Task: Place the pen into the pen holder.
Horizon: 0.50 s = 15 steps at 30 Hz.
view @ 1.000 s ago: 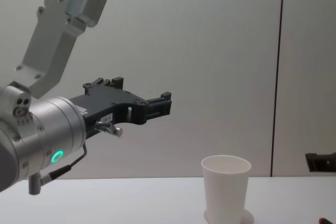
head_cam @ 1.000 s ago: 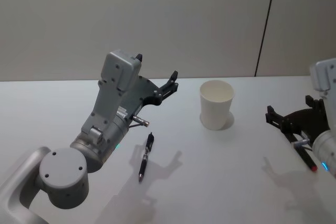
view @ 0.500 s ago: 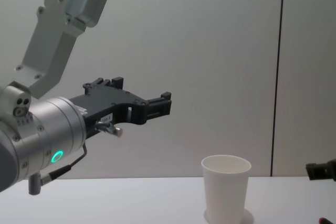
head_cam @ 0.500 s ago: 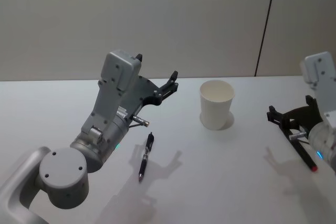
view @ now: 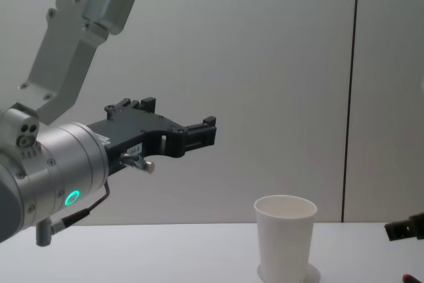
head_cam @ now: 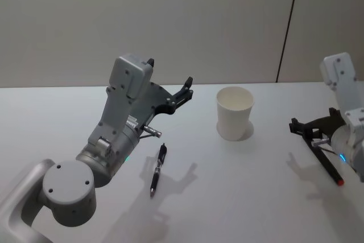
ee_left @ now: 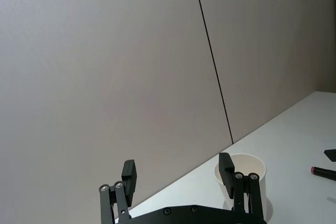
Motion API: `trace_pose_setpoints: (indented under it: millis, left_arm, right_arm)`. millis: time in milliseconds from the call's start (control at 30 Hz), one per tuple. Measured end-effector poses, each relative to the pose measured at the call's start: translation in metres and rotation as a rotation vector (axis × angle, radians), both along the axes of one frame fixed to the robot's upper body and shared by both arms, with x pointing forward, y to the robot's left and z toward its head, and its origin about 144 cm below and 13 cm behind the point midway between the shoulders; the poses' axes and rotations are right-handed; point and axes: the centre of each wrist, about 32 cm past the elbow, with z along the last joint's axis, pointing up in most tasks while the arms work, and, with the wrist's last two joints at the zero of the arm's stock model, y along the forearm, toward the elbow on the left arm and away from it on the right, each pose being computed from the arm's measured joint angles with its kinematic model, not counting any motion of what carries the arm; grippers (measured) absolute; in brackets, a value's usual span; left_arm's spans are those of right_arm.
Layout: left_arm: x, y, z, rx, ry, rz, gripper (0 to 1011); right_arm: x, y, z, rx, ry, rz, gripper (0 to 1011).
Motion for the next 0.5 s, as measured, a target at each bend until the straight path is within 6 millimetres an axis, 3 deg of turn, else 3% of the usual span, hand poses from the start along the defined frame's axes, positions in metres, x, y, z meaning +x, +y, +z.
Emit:
trace_pose_setpoints:
  millis: [500]
  left_arm:
    - [0.0, 0.0, 0.0, 0.0, 0.0, 0.0, 1003]
  right_arm:
    - [0.028, -0.009, -0.006, 0.057, 0.111, -0.015, 1002]
